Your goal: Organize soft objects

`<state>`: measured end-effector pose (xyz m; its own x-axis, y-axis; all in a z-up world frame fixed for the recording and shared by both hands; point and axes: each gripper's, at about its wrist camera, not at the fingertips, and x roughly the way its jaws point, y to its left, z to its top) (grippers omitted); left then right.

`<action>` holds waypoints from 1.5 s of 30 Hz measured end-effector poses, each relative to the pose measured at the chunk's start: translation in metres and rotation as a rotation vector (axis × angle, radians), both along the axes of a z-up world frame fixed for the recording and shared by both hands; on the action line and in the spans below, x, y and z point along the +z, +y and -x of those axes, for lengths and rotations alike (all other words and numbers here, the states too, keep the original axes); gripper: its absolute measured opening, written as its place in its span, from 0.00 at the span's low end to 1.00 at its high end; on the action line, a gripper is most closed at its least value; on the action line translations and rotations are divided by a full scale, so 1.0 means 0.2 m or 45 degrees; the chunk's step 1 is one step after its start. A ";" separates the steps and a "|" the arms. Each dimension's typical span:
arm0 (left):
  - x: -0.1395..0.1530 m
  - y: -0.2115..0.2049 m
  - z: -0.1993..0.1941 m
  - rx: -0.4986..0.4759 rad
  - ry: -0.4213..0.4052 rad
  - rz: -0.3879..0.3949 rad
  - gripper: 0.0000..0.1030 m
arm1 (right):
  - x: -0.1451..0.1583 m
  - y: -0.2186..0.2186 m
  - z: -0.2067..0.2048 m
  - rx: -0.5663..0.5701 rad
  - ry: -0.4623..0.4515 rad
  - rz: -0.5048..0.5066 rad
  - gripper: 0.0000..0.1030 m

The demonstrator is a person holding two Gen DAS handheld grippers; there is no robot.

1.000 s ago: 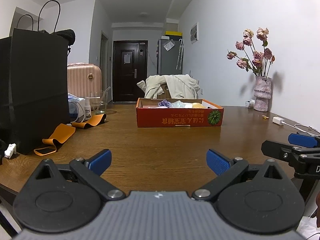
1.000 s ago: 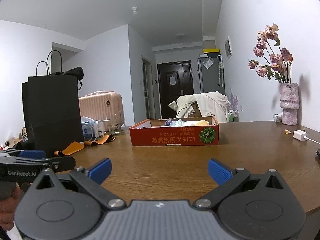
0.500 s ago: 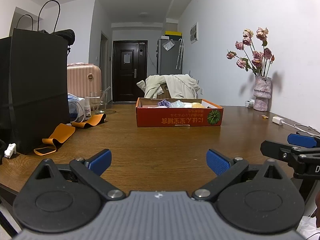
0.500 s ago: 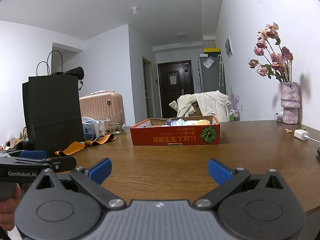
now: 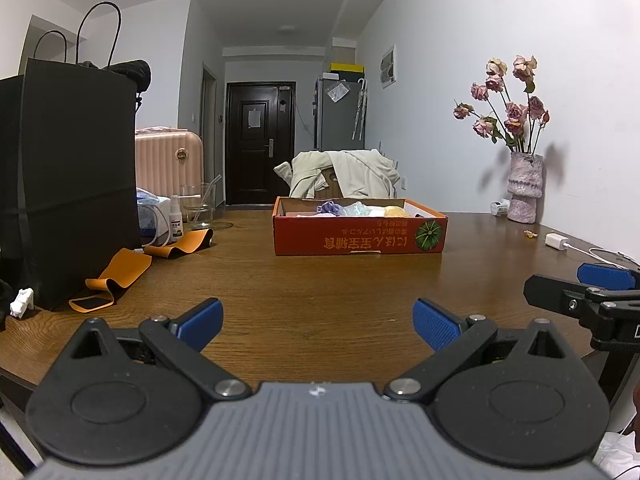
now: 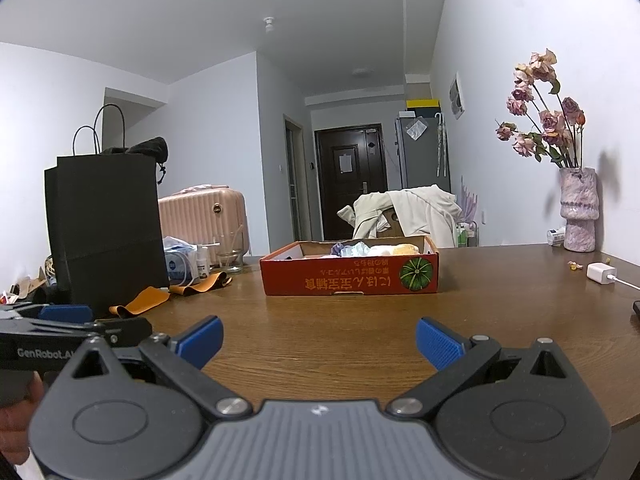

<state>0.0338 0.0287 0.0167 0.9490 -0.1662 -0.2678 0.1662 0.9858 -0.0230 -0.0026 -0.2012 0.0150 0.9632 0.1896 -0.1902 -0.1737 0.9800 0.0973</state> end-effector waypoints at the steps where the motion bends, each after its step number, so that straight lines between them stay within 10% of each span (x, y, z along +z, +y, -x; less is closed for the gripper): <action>1: 0.00 0.00 0.00 -0.001 0.000 0.000 1.00 | 0.00 0.00 0.00 0.001 -0.001 -0.001 1.00; 45: 0.02 -0.01 0.03 -0.008 -0.048 -0.016 1.00 | 0.00 0.00 0.01 0.001 -0.008 0.009 1.00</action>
